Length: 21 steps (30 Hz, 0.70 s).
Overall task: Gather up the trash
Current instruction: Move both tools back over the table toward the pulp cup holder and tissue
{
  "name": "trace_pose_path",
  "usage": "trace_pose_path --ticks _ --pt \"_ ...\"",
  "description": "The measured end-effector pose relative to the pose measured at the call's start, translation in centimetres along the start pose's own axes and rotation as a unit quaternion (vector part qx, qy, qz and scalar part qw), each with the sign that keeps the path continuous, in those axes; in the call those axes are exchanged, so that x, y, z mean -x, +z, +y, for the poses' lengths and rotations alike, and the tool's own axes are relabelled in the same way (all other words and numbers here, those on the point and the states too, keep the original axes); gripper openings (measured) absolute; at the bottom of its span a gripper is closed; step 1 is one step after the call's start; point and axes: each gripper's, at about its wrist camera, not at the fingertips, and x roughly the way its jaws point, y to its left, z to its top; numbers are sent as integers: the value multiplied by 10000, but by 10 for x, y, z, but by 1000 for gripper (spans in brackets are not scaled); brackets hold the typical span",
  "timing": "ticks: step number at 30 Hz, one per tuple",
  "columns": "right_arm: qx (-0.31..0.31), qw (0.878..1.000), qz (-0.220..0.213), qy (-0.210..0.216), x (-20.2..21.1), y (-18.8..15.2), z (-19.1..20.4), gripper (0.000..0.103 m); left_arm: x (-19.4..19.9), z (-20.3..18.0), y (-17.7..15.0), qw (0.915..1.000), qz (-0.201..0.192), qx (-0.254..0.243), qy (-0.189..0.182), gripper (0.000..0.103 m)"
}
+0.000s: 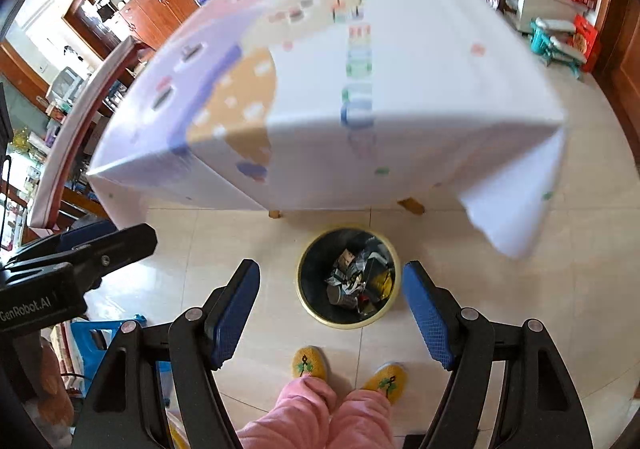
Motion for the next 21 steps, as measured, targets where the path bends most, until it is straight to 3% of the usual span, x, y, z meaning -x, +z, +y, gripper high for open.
trace_pose_path --ticks 9,21 --pt "213 9986 -460 171 99 19 12 75 91 -24 6 9991 -376 -159 133 79" --pt "505 9906 -1204 396 182 35 34 75 172 -29 15 9918 -1171 -225 463 79"
